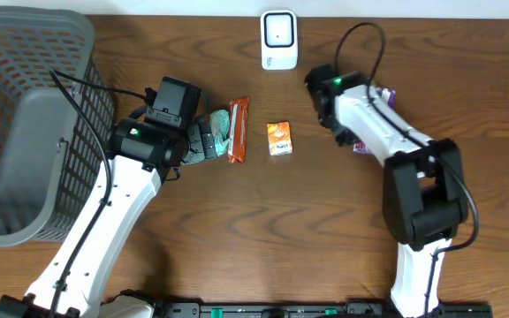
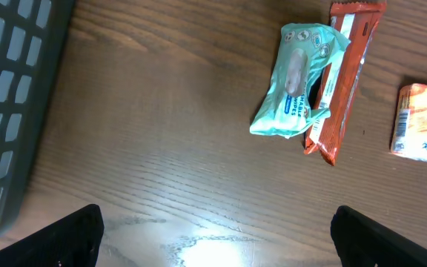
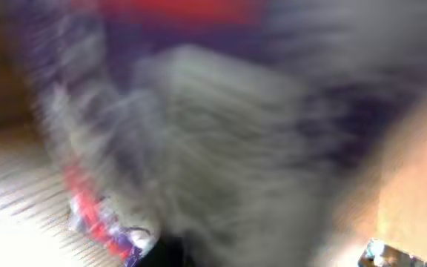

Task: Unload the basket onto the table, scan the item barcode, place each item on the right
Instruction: 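Carry the purple package up to the white scanner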

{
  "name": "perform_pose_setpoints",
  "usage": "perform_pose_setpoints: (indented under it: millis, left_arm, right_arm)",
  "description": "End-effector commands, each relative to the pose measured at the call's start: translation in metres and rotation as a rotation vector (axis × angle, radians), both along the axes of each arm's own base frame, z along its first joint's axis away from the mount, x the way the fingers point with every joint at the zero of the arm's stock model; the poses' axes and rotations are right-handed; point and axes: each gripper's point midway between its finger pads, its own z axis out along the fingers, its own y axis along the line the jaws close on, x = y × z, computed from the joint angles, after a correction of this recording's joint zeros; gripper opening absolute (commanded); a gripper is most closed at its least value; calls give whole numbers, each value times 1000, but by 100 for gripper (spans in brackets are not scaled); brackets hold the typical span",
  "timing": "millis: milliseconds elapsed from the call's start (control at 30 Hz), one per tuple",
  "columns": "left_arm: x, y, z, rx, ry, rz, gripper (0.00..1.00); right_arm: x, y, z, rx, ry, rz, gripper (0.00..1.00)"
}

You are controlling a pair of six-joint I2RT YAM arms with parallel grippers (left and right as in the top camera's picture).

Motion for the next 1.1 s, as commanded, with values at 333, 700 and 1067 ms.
perform_pose_setpoints:
  millis: [333,700,1067]
  left_arm:
    - [1,3,3,8,-9,20,98]
    - [1,3,3,8,-9,20,98]
    - [1,3,3,8,-9,20,98]
  right_arm:
    - [35,145,82,554,-30,298,96]
    - [34,49,83,929,186,404,99]
    - [31,45,14,1445,183,478,93]
